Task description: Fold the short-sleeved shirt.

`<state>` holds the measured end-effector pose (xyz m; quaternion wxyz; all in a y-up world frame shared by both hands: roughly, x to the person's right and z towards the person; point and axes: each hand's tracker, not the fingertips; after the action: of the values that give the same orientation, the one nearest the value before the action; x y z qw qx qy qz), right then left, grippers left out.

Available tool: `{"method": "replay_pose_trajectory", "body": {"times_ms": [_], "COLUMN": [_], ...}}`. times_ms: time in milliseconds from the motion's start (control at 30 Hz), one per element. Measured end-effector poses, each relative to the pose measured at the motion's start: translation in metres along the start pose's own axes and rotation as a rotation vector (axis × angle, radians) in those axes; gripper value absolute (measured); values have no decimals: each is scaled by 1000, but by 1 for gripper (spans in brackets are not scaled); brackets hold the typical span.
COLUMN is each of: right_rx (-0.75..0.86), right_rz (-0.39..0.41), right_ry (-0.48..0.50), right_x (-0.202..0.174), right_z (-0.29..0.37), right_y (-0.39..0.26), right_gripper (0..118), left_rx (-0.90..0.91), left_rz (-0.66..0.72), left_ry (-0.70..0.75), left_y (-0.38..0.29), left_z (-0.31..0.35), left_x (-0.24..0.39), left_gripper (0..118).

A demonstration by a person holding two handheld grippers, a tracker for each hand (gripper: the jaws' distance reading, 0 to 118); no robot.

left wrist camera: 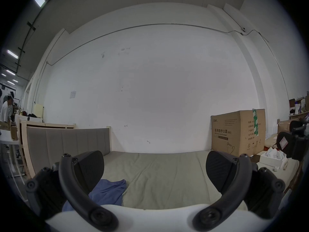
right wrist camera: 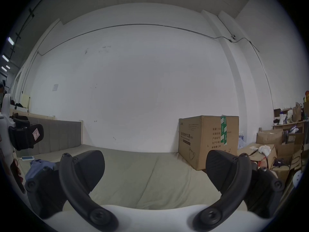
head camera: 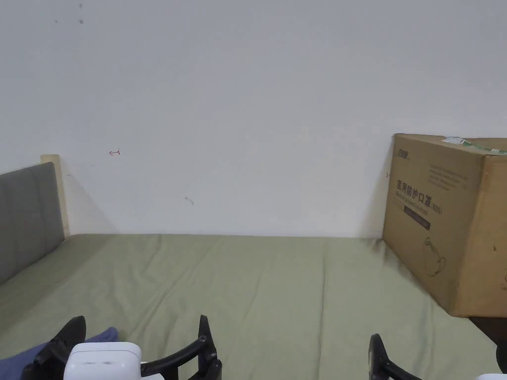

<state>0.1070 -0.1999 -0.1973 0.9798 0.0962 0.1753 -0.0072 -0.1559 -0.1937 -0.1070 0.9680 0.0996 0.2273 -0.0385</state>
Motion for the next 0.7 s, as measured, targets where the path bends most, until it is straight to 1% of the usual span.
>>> {"method": "replay_pose_trajectory", "body": {"times_ms": [133,233,333,433,600,633,700], "right_rx": [-25,-50,-68,-79,-65,-45,-29], "right_rz": [-31,-16,-21,-23,-48,-50,-52], "right_ry": [5,-13,-12,-13,1,-19,-20], "right_x": [6,4,4,4,6,5,5], "right_z": [1,0,-1,0,3,5,5], "right_y": [-3,-4,-6,-8,-9,-9,-9], "right_gripper": [118,118,118,118,118,118,118], "left_rx": [-38,-53,-81,-94,-93,-92,-89], "left_rz": [-9,14,44,35,16,17,22], "left_ry": [-58,-64,-81,-82,-87,-89,-91], "left_y": [2,0,-1,-3,-4,-4,-4], "left_z": [-2,-3,-4,-5,-3,-3,-2], "left_x": [2,2,1,1,2,2,3], "left_gripper": [118,118,118,118,118,118,118]}}
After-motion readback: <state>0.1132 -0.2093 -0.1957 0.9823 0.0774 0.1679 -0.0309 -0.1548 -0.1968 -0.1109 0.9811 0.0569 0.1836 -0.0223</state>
